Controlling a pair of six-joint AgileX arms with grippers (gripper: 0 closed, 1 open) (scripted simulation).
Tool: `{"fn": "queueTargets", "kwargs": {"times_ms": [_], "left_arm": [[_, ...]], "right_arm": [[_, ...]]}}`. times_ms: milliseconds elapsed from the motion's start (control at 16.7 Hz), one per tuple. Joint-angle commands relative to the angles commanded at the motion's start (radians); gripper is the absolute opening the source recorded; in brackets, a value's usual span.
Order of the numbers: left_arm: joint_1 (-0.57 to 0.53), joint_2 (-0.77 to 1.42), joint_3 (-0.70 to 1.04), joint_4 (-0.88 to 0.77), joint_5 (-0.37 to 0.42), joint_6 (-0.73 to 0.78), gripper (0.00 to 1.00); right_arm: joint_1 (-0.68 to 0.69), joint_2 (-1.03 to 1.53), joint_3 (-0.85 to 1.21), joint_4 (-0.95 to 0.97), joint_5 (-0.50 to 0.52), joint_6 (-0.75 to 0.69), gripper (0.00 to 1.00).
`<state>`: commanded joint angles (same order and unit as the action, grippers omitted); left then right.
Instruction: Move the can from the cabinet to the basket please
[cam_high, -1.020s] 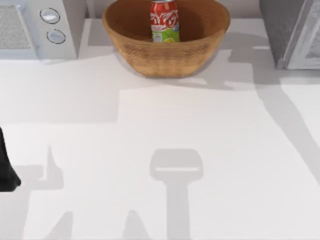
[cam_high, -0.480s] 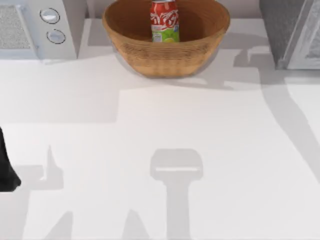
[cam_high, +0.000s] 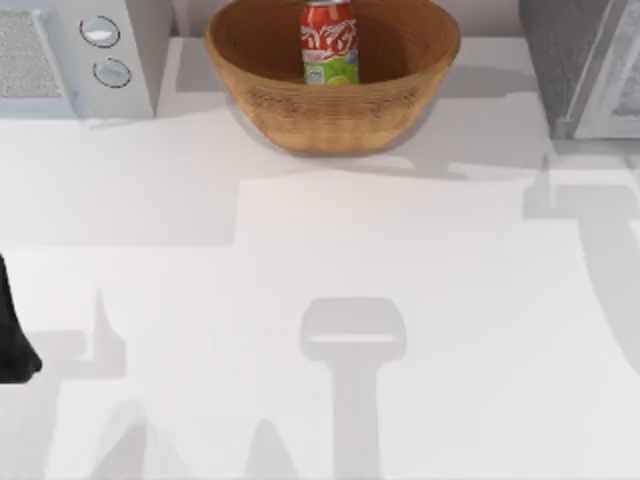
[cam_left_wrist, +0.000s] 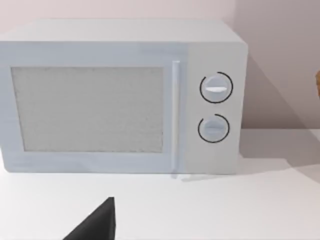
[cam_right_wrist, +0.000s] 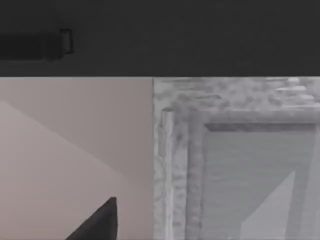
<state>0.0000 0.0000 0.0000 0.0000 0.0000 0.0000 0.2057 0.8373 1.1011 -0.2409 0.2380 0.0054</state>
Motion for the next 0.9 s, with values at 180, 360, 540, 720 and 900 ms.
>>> {"fn": "queueTargets", "kwargs": {"times_ms": [180,360,540,720,900], "left_arm": [[0.0,0.0,0.0,0.0,0.0,0.0,1.0],[0.0,0.0,0.0,0.0,0.0,0.0,1.0],[0.0,0.0,0.0,0.0,0.0,0.0,1.0],[0.0,0.0,0.0,0.0,0.0,0.0,1.0],[0.0,0.0,0.0,0.0,0.0,0.0,1.0]], "right_arm": [[-0.046,-0.224,-0.336,0.055,-0.054,-0.001,1.0],[-0.095,-0.446,-0.653,0.112,-0.111,-0.002,1.0],[-0.145,-0.643,-0.898,0.171,-0.168,-0.004,1.0],[-0.187,-0.785,-1.048,0.219,-0.217,-0.005,1.0],[-0.206,-0.837,-1.101,0.241,-0.238,-0.005,1.0]]}}
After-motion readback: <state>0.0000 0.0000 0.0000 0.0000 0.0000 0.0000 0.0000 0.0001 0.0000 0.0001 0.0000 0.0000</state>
